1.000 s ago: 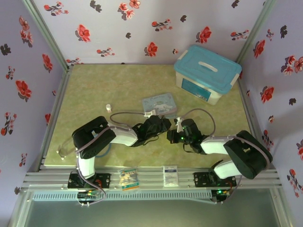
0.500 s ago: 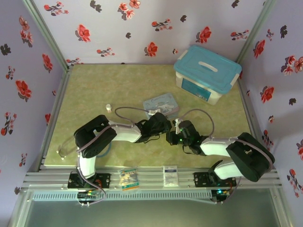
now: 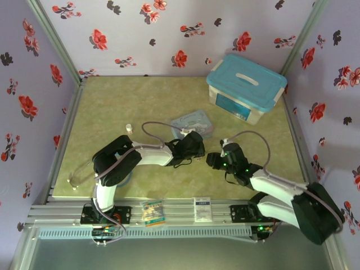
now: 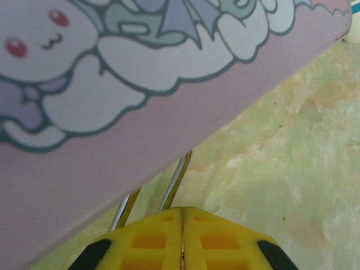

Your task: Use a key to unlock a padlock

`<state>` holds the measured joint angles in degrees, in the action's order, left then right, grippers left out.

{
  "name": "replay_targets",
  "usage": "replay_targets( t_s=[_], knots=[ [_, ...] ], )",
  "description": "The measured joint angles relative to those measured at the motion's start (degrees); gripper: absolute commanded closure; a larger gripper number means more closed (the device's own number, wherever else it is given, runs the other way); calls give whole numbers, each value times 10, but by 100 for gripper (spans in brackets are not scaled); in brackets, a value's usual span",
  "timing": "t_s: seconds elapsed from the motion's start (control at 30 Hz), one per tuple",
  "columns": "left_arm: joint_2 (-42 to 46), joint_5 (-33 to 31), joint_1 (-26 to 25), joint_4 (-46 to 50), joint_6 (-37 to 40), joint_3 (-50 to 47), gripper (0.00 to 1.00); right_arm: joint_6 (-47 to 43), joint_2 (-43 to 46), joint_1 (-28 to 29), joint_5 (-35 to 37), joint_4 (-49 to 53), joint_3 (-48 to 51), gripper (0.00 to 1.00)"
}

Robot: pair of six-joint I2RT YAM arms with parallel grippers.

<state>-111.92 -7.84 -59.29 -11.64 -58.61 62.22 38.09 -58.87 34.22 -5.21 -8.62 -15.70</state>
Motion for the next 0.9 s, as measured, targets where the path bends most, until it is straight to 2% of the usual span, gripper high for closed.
replay_targets(
  t_s=[0.07, 0.17, 0.27, 0.43, 0.53, 0.63, 0.7, 0.9],
  knots=[
    [0, -4, -2, 2, 4, 0, 88, 1, 35, -5, 19, 26, 0, 63],
    [0, -10, -4, 6, 12, 5, 75, 4, 56, -14, 34, 53, 0, 61],
    [4, -14, -6, 17, 25, 10, 65, 3, 49, -31, 43, 78, -1, 60],
    [37, -23, -8, 19, 46, -13, 57, -6, 23, -50, 48, 99, -15, 59],
    [65, -25, -8, 23, 62, -21, 58, -13, 6, -63, 48, 100, -32, 59],
    [89, -25, -9, 25, 72, -21, 69, -19, -13, -74, 45, 97, -46, 59],
    [92, -27, -10, 33, 77, -18, 69, -21, -25, -79, 41, 94, -50, 59],
    [73, -35, -26, 89, 99, -5, 53, -21, -38, -87, 28, 86, -52, 58]
  ],
)
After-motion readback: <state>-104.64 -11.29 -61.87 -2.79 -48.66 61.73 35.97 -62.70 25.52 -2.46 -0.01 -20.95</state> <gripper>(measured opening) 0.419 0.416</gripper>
